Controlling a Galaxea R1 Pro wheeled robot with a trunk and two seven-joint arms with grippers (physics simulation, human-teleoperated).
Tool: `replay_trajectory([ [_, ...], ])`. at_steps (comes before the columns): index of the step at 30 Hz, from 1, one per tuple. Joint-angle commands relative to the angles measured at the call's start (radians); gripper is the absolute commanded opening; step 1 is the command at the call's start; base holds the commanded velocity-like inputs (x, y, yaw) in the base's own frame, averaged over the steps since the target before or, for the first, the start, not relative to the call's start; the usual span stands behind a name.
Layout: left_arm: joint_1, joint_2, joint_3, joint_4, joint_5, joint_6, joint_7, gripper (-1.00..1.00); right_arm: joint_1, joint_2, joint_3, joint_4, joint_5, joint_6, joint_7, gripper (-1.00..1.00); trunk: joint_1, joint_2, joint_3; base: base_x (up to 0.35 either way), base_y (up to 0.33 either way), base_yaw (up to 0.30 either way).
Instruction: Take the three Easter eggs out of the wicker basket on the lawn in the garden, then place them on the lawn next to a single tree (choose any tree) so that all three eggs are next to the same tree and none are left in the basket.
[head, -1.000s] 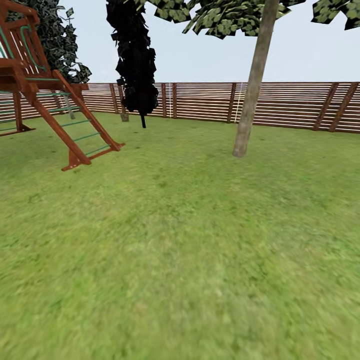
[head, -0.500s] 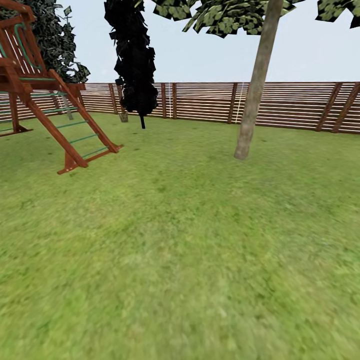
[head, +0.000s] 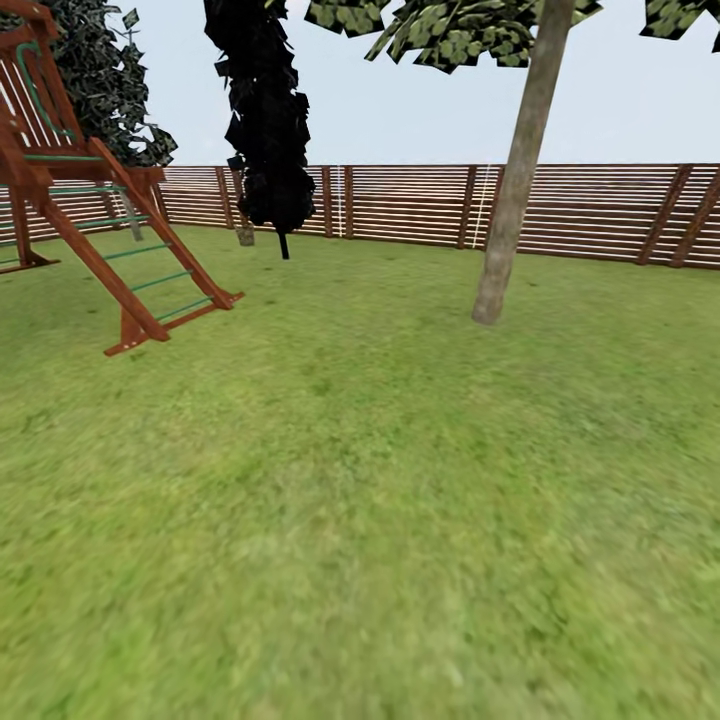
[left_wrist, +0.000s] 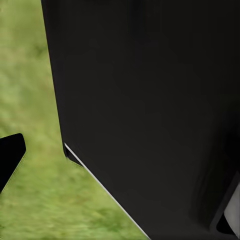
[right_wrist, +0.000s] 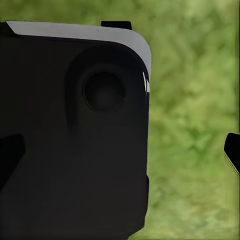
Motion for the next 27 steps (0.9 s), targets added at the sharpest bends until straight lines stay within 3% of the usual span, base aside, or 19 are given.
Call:
replay_trajectory([
  [1,0.001,0.000,0.000,-0.002,0.000,0.000,0.000,1.00,0.000,0.000,0.000,0.001,0.000,-0.003,-0.002,1.00,0.001,0.000,-0.001,0.340,0.000,0.000],
  [27,0.001,0.000,-0.002,-0.002,0.000,0.000,0.000,1.00,0.000,0.000,0.000,0.001,0.000,-0.003,-0.002,1.00,0.001,0.000,-0.001,0.340,0.000,0.000],
])
